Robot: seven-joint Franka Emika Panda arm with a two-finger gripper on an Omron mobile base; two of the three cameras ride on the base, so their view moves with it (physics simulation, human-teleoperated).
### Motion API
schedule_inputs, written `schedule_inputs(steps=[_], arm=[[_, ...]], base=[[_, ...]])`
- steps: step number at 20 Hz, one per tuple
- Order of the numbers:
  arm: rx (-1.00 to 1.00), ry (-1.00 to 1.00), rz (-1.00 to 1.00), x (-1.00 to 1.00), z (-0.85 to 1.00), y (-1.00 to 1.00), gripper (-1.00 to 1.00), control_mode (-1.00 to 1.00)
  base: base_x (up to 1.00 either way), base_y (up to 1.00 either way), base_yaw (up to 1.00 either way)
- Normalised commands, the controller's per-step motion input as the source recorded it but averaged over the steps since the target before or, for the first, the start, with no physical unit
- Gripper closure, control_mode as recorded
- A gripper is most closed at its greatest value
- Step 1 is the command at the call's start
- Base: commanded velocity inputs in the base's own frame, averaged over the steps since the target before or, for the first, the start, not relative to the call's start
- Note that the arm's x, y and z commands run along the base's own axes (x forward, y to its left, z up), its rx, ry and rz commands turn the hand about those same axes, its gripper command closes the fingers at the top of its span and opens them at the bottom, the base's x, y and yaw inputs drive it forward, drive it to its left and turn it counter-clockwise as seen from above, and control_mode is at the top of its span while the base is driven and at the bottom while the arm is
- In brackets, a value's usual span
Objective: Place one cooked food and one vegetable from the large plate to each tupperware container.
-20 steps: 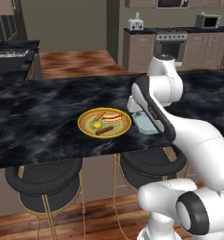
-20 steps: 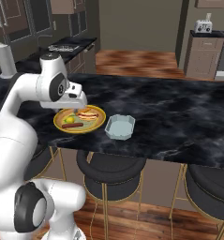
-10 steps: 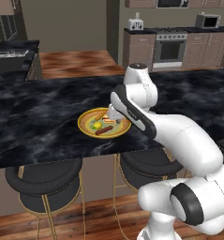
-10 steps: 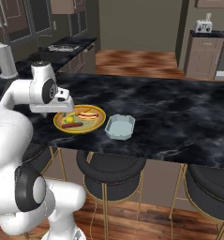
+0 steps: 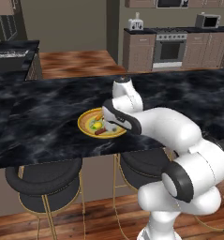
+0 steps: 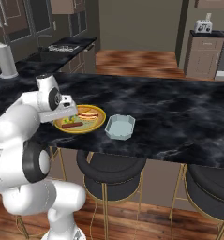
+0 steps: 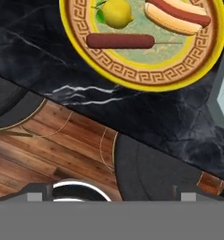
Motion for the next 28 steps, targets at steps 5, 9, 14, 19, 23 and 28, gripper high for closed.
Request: schedule_inputs(steps=[5,9,14,19,23,28], arm=[[-0.10,0.01,0.16,0.37,-0.18,0.10,-1.00,-1.00],[0.10,0.01,-0.16,0.08,0.02,0.00,-1.00,-1.00],[0.16,0.00,-0.42,0.05,-0.05,0.05,-1.00,-1.00],[0.26,-0.01,-0.68,0.32,-0.28,0.01,-1.00,-1.00],[0.42,-0.04,-0.62,0.34,-0.11,0.00,-1.00,-1.00],[0.17,0.00,-0.40,0.14,-0.22,0.00,-1.00,-1.00]], base=[[0.00,0.00,0.00],[0.00,0.00,0.00],[0.00,0.00,0.00],[0.00,0.00,0.00],[0.00,0.00,0.00],[0.00,0.00,0.00]])
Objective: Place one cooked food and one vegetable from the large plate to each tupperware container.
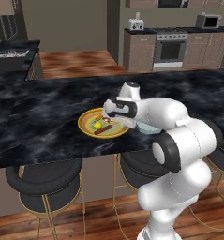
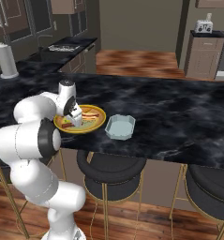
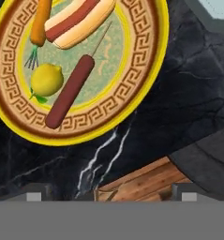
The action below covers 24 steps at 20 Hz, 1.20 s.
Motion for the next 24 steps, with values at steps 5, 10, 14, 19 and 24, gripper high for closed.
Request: schedule_inputs(steps=[5,10,14,19,24], arm=[[-0.03,0.00,-0.33,0.28,-0.28,0.00,-1.00,-1.00],[-0.01,0.01,-0.11,0.50,-0.01,0.01,-1.00,-1.00],[0.00,0.08,-0.01,0.38,-0.12,0.00,-1.00,-1.00],[0.00,0.07,-0.03,0.31,-0.28,0.00,-1.00,-1.00],[0.00,0.03,-0.06,0.22,-0.19,0.00,-1.00,-1.00]], base=[[0.00,0.00,0.00],[0.00,0.00,0.00],[0.00,0.00,0.00],[0.00,0.00,0.00],[0.00,0.00,0.00]])
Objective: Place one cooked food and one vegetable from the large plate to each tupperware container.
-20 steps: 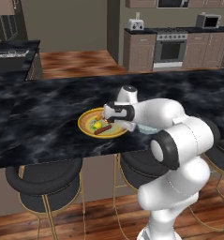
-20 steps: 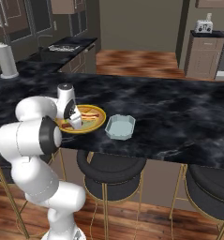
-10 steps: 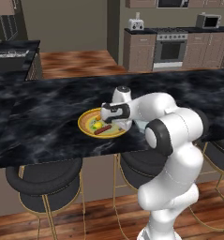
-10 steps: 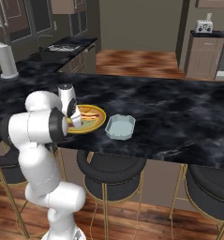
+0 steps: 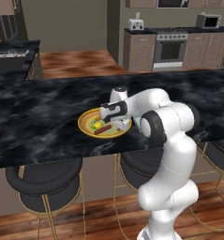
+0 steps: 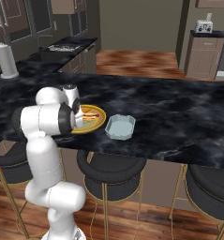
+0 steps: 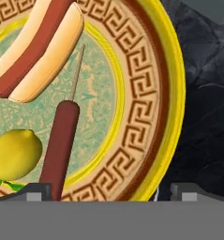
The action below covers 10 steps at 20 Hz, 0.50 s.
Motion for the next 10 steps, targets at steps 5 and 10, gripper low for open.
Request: schedule_inputs(steps=[5,10], arm=[[0.00,0.02,-0.09,0.34,-0.14,0.00,-1.00,-1.00],[0.00,0.06,-0.09,0.34,-0.29,0.00,-1.00,-1.00]], base=[[0.00,0.00,0.00],[0.00,0.00,0.00]])
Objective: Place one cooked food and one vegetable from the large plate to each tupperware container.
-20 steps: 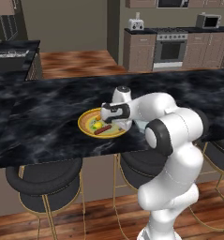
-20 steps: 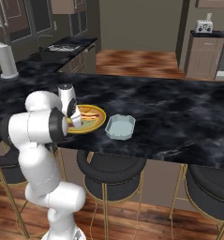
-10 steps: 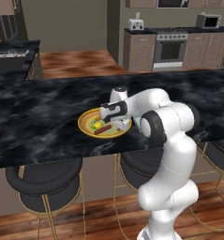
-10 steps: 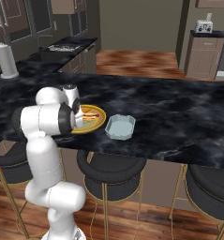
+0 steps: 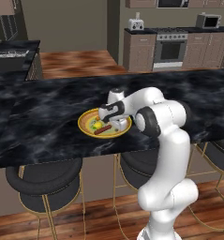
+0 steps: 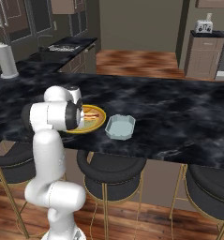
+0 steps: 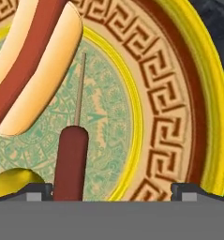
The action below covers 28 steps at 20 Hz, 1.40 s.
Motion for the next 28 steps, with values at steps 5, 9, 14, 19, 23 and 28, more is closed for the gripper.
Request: schedule_inputs(steps=[5,9,14,19,23,28], arm=[[-0.02,0.03,-0.06,0.22,-0.27,0.00,-1.00,-1.00],[0.00,0.00,-0.04,0.18,-0.11,0.05,-1.00,-1.00],[0.00,0.00,-0.04,0.15,-0.19,0.05,-1.00,-1.00],[0.00,0.00,-0.02,0.14,-0.23,0.01,-1.00,-1.00],[0.00,0.00,-0.01,0.16,-0.18,0.02,-1.00,-1.00],[0.00,0.06,0.00,0.04,-0.11,0.05,1.00,-1.00]], base=[[0.00,0.00,0.00],[0.00,0.00,0.00],[0.00,0.00,0.00],[0.00,0.00,0.00],[0.00,0.00,0.00],[0.00,0.00,0.00]])
